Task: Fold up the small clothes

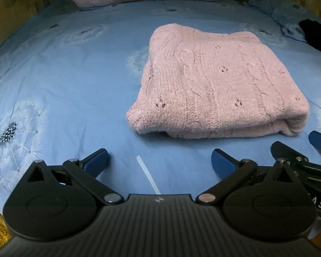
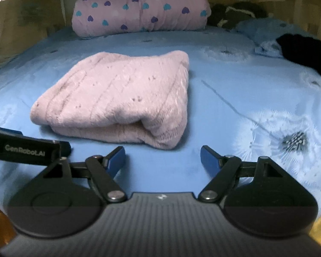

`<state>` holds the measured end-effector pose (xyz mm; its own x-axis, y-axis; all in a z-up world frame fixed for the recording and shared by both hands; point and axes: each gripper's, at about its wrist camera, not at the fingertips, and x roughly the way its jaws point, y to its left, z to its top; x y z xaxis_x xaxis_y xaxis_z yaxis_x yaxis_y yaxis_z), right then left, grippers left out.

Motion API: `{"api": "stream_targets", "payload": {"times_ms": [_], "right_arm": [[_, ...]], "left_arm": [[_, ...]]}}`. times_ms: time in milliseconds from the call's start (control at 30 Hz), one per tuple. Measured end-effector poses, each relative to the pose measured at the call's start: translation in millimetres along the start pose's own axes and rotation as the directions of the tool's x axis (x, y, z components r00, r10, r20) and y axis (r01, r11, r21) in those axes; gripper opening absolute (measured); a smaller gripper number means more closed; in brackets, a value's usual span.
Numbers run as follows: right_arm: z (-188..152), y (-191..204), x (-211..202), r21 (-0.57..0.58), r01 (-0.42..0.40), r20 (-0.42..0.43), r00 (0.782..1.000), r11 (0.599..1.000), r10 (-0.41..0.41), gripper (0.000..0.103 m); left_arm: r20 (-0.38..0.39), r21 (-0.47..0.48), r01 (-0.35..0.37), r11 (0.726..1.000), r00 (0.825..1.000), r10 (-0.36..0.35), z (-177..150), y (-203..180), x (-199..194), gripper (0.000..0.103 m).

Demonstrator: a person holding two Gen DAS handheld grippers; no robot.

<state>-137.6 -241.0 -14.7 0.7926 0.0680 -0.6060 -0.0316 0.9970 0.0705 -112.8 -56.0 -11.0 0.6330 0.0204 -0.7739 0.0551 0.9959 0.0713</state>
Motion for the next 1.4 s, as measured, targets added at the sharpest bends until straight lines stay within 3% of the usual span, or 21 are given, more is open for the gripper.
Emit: {"api": "stream_targets", "payload": {"times_ms": [1400], "right_arm": [[-5.1, -2.7, 1.3, 0.01, -0.017, 0.021, 1.0, 1.0, 0.017, 0.081]], "left_arm": [[0.007, 0.006, -0.014, 1.0, 1.0, 0.014, -1.1, -2.0, 3.9, 0.103]]}}
